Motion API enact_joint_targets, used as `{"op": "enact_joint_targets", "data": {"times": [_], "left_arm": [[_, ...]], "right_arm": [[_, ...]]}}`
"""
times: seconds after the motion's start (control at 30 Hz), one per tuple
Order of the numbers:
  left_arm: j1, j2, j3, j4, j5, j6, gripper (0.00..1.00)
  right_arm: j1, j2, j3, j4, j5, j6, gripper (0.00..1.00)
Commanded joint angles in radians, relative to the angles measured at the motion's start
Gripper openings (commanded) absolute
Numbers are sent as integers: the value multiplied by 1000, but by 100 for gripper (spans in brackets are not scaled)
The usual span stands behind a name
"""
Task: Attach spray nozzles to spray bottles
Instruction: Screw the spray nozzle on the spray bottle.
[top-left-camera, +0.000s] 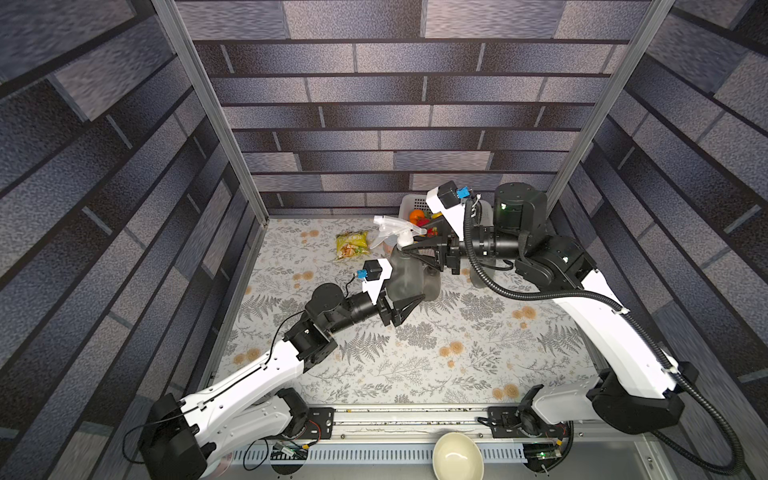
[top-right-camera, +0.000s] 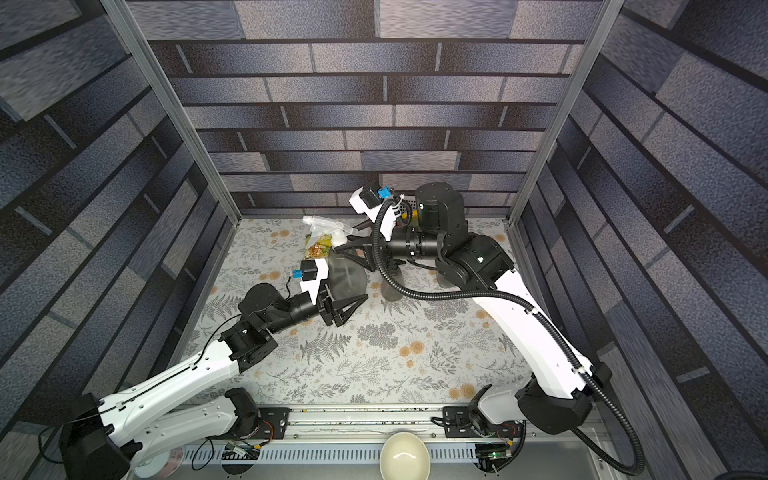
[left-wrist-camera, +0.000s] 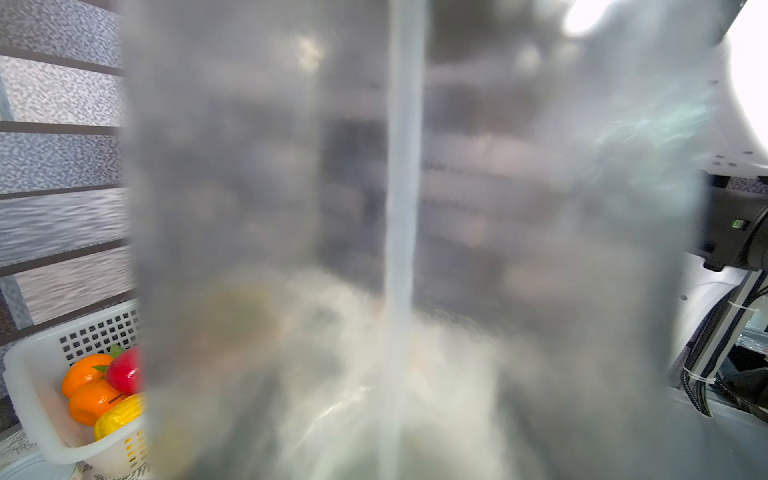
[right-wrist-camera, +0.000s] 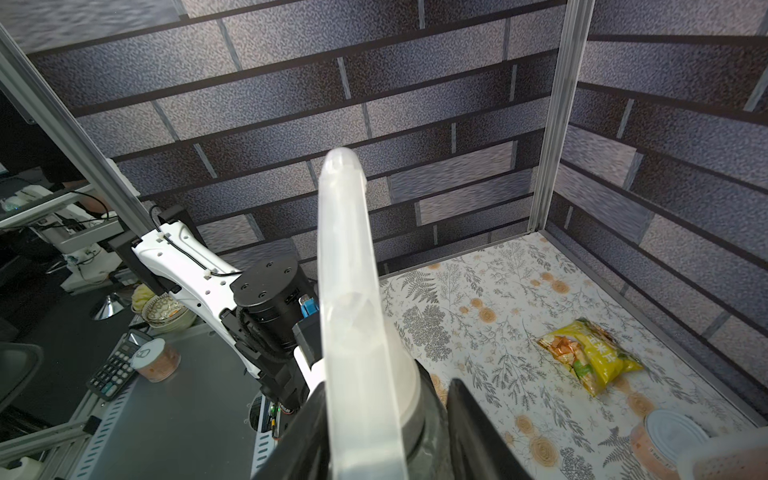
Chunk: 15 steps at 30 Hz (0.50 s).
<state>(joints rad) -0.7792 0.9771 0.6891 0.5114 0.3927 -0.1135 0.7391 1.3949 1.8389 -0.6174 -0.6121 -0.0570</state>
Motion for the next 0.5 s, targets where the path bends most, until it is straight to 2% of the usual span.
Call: {"op": "enact_joint_targets", "data": {"times": [0.0,0.17,0.27,0.37,0.47], "left_arm": [[-5,1,34,21,20,-8,66],[-5,19,49,20,4,2,66],[-6,31,58,19,-24,14,66],[-9,46,75,21,-63,26,67],[-15,65,99,16,-103,54,66]], "right_arm": [[-6,0,-6,-2,-27,8,40],[-5,-12,-63,42,-13,52,33],[-3,-28,-122,90,47,110,27],[20,-52,-197,135,179,153,22],[94,-52,-228,117,447,159,19]]}}
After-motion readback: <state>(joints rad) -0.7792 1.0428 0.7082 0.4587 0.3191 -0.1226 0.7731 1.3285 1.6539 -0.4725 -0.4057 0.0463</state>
